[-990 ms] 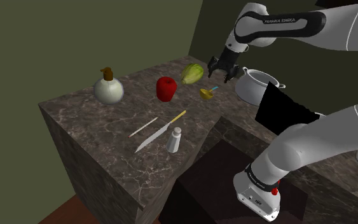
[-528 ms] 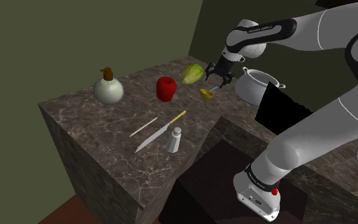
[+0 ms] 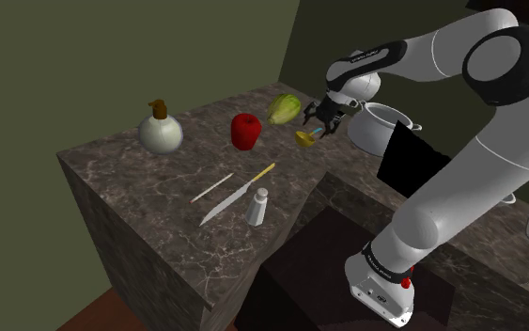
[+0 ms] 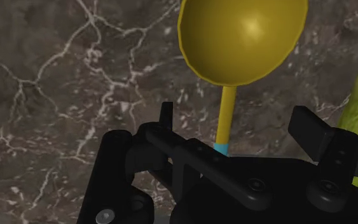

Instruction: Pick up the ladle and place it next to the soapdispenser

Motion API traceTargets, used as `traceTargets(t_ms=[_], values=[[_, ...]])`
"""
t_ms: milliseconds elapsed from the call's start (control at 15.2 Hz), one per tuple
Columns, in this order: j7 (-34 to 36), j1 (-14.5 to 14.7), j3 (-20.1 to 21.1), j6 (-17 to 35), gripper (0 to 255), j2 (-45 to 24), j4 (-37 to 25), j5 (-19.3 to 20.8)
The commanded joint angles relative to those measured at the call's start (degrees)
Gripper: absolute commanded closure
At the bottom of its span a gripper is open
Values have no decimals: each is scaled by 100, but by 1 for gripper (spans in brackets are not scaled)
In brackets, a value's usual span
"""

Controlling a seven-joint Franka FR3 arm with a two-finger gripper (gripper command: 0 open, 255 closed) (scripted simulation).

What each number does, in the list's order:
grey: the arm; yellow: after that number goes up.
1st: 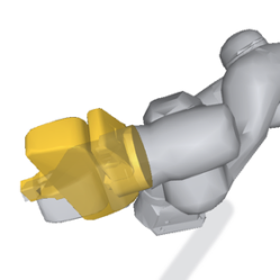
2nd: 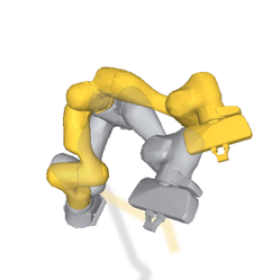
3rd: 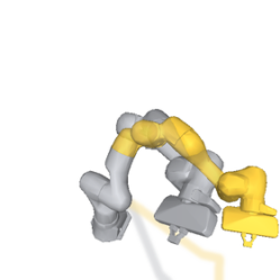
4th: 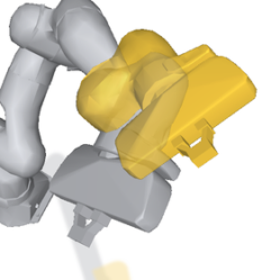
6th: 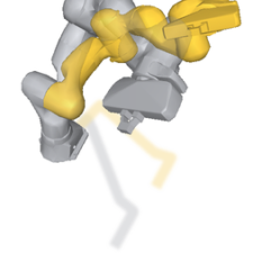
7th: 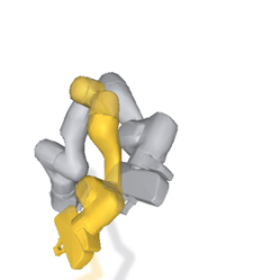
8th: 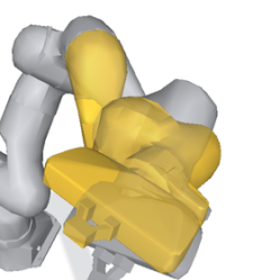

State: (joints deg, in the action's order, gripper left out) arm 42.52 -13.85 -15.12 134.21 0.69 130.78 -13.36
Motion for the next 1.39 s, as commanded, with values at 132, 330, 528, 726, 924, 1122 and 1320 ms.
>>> traceTargets(t_ms=[132, 330, 528, 726, 924, 1122, 1320], values=[[-75, 18, 19, 286, 0, -251, 43, -170], [-147, 31, 42, 462, 0, -403, 79, -277], [-147, 30, 42, 462, 0, -403, 79, -277], [-147, 30, 42, 462, 0, -403, 79, -277], [-147, 30, 42, 461, 255, -403, 79, -277], [-148, 30, 42, 464, 255, -403, 82, -278], [-150, 30, 42, 464, 255, -403, 82, -278]])
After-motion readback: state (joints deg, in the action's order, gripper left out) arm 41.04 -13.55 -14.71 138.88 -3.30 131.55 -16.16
